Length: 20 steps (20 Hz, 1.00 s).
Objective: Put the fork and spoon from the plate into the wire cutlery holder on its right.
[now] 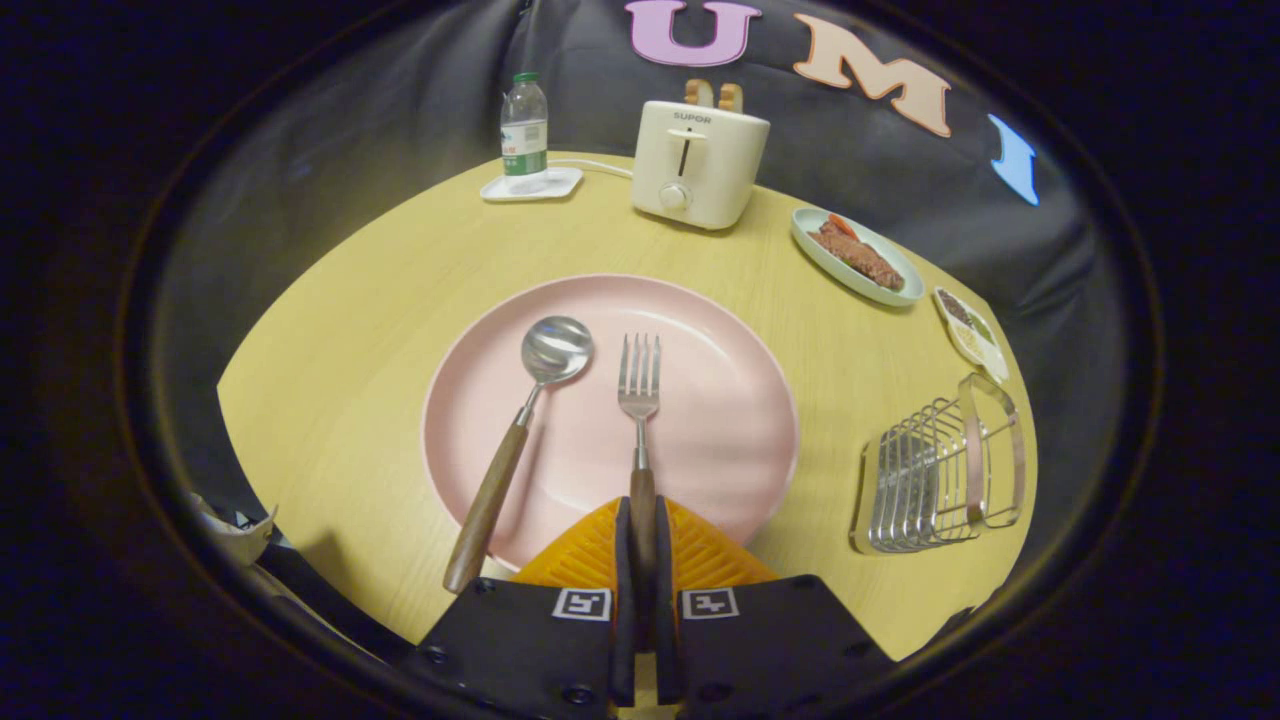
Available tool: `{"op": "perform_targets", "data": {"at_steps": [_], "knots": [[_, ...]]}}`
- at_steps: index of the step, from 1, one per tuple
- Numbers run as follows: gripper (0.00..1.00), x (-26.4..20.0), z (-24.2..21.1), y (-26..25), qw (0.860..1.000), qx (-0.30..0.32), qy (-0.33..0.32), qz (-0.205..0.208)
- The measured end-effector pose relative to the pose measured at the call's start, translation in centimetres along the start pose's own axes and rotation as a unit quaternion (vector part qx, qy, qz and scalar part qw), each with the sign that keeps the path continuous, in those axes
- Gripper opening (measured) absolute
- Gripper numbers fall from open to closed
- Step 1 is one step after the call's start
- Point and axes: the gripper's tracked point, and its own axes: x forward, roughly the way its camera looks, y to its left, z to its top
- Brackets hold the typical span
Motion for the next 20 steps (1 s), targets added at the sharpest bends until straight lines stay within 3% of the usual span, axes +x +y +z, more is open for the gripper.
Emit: {"op": "perform_targets", "data": {"at_steps": [20], "knots": [[0.11,-7.8,3.4,-9.6,0.999,-0.012,0.027,0.016]]}}
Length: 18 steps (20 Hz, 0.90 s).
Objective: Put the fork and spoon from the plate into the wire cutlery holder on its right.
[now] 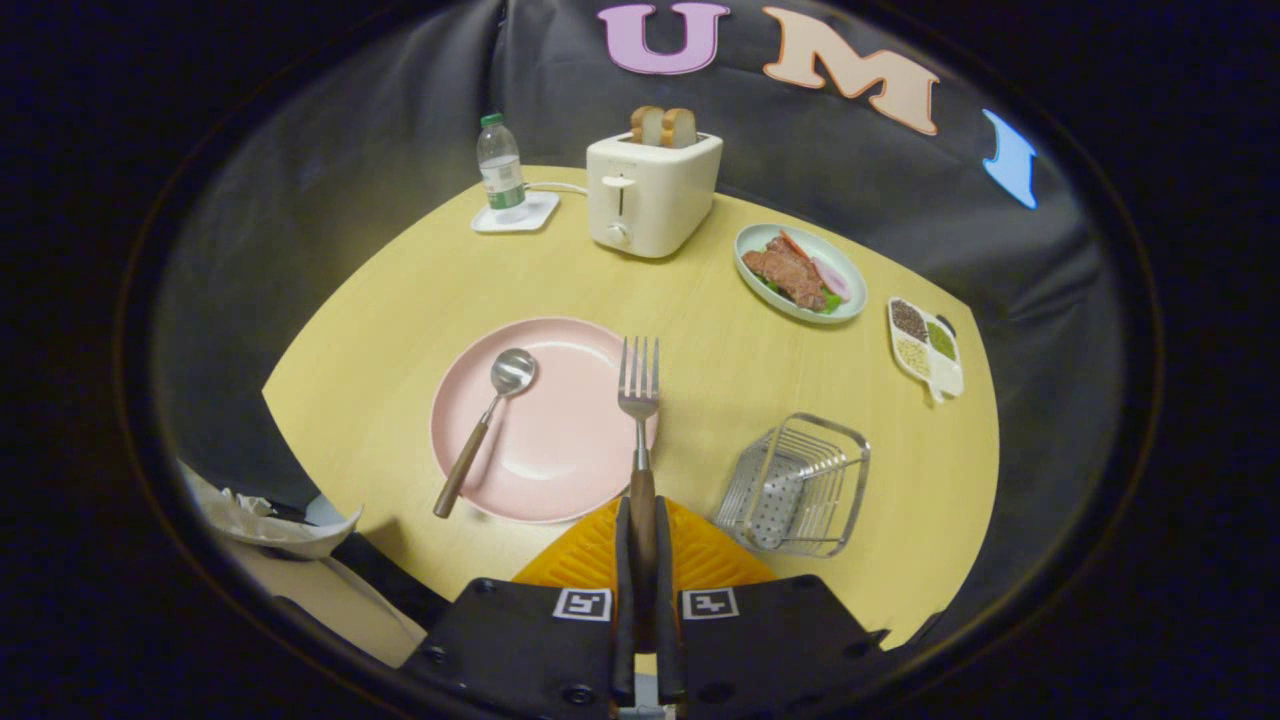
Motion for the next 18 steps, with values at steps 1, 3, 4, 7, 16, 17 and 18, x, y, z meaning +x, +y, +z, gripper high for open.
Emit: {"op": "perform_targets", "data": {"at_steps": [1,3,4,7,16,17,18], "knots": [[0.11,-0.3,-0.1,-0.9,1.000,-0.003,0.003,-0.004],[0.12,-0.9,-0.5,-2.2,1.000,-0.007,0.011,-0.007],[0.12,-1.1,-0.6,-2.9,1.000,-0.007,0.014,-0.007],[0.12,-1.9,-1.3,-4.7,1.000,-0.017,0.024,-0.008],[0.12,-3.2,-4.3,-9.3,0.996,-0.051,0.072,-0.018],[0.12,-3.2,-4.2,-9.4,0.996,-0.052,0.074,-0.016],[0.12,-3.1,-4.4,-9.5,0.995,-0.052,0.079,-0.012]]}}
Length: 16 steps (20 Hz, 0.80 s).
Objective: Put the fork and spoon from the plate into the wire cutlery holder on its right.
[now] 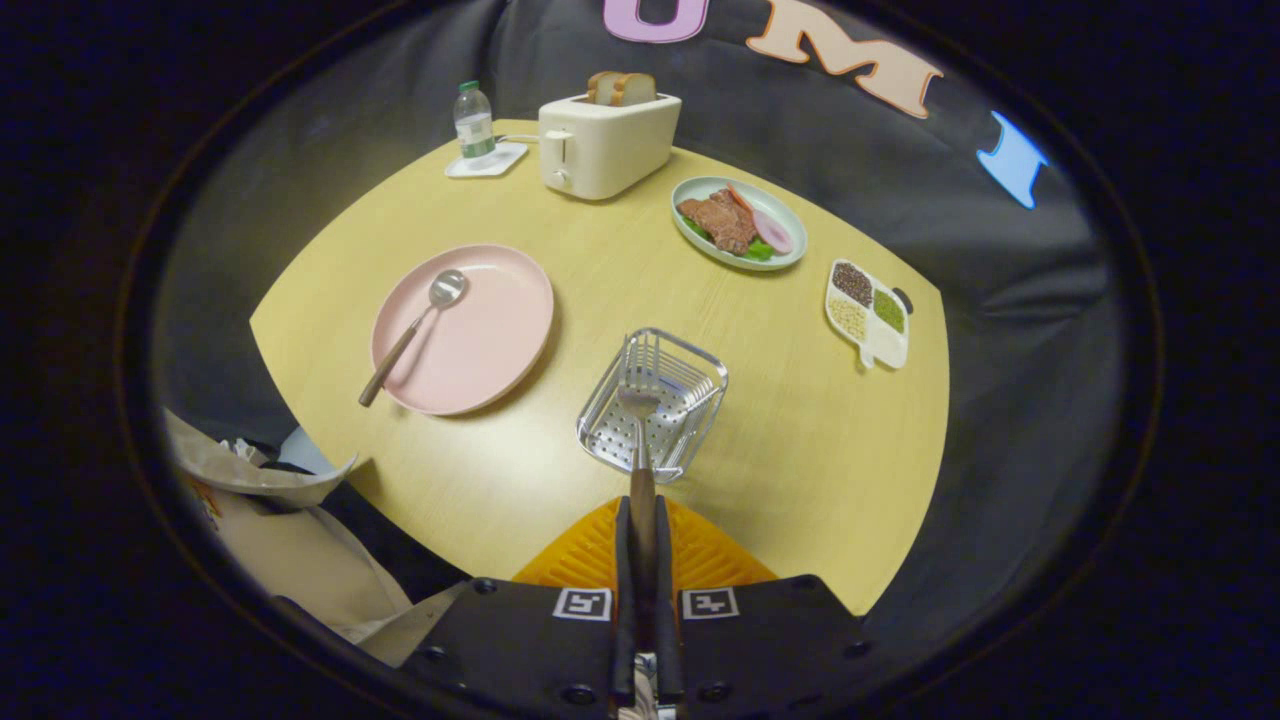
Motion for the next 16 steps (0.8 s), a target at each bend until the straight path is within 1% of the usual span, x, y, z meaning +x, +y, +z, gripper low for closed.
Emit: {"op": "perform_targets", "data": {"at_steps": [4,8,12,16], "knots": [[0.11,-0.2,-0.7,-0.6,1.000,-0.004,0.013,0.005],[0.12,0.5,-1.6,-0.9,0.999,-0.023,0.039,0.008],[0.12,1.3,-1.5,-0.7,0.997,-0.037,0.069,0.020],[0.11,1.7,-0.6,-1.0,0.995,-0.049,0.083,0.018]]}}
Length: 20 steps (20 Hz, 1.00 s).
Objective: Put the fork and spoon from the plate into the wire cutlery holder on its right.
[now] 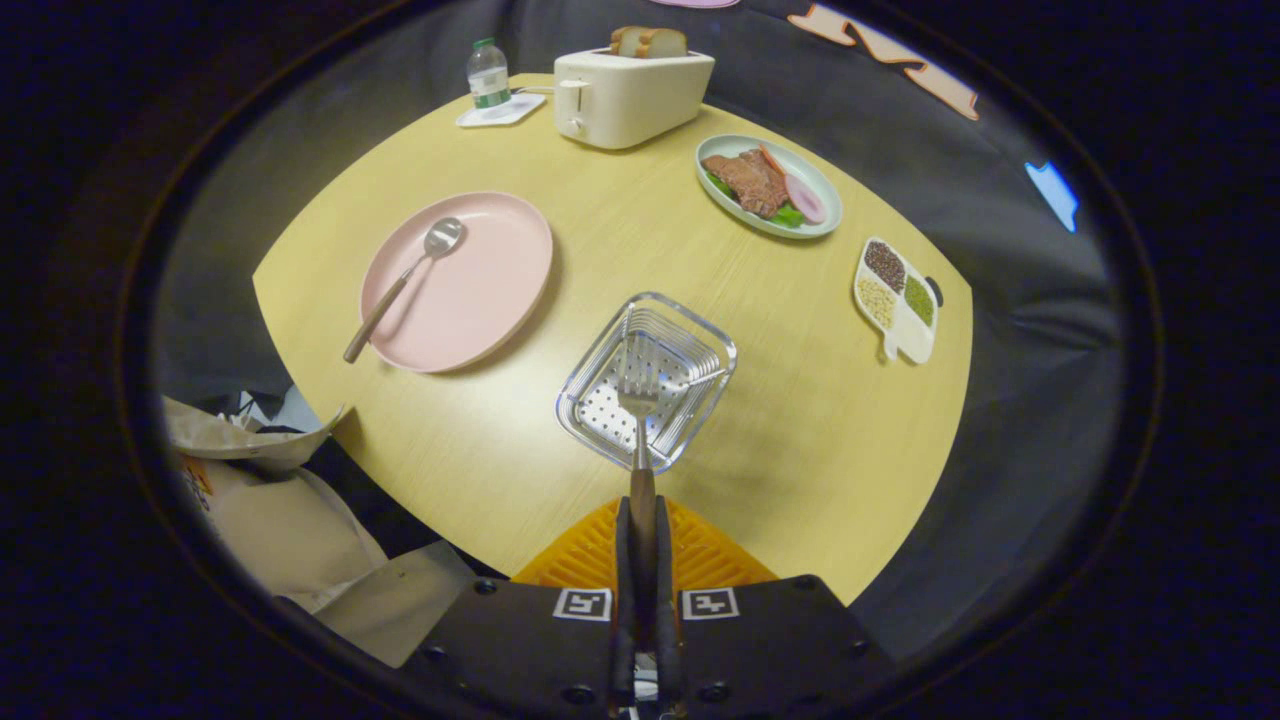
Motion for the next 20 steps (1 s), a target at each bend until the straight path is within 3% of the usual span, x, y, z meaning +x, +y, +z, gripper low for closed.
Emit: {"op": "perform_targets", "data": {"at_steps": [6,14,20], "knots": [[0.16,0.3,0.8,-0.2,1.000,-0.002,0.010,-0.008],[0.21,0.4,2.7,0.1,0.999,0.016,-0.032,-0.018],[0.57,-0.9,4.1,0.5,0.994,0.055,-0.089,-0.023]]}}
